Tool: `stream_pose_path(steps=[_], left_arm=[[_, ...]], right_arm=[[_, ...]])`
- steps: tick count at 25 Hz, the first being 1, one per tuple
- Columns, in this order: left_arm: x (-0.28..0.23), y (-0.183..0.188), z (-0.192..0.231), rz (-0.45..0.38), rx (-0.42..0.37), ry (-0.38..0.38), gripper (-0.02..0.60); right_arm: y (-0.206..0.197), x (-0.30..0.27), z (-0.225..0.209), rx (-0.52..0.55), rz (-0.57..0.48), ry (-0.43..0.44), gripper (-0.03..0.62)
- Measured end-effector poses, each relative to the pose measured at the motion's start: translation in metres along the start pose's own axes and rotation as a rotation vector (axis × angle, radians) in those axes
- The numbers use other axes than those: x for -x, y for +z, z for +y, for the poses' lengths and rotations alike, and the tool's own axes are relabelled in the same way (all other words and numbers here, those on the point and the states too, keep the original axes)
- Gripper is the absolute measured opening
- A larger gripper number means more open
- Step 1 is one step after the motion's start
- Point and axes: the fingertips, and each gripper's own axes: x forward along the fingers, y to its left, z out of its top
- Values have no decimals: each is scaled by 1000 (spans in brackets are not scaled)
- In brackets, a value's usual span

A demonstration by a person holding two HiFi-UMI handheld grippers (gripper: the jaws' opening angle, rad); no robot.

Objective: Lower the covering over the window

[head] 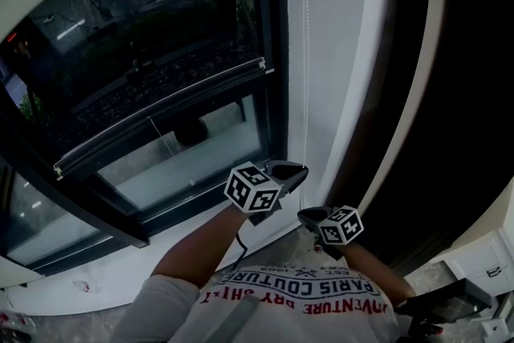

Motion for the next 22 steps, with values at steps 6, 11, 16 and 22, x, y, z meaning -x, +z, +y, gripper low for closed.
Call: stream_pose_path(steps=[6,11,16,22], left_arm=[[-1,-10,0,-15,16,-1,8],[0,-9,-1,-23,14,-8,8],[2,-9,-3,-32,11,-12,8],[8,-11,-6,-35,11,-19,8]], right_arm=[[-9,1,-2,-27,2,4,5],[2,9,-5,36,-7,-25,32],[55,45,-8,77,-115,-35,124],[170,107,10,170,-346,-16,123]])
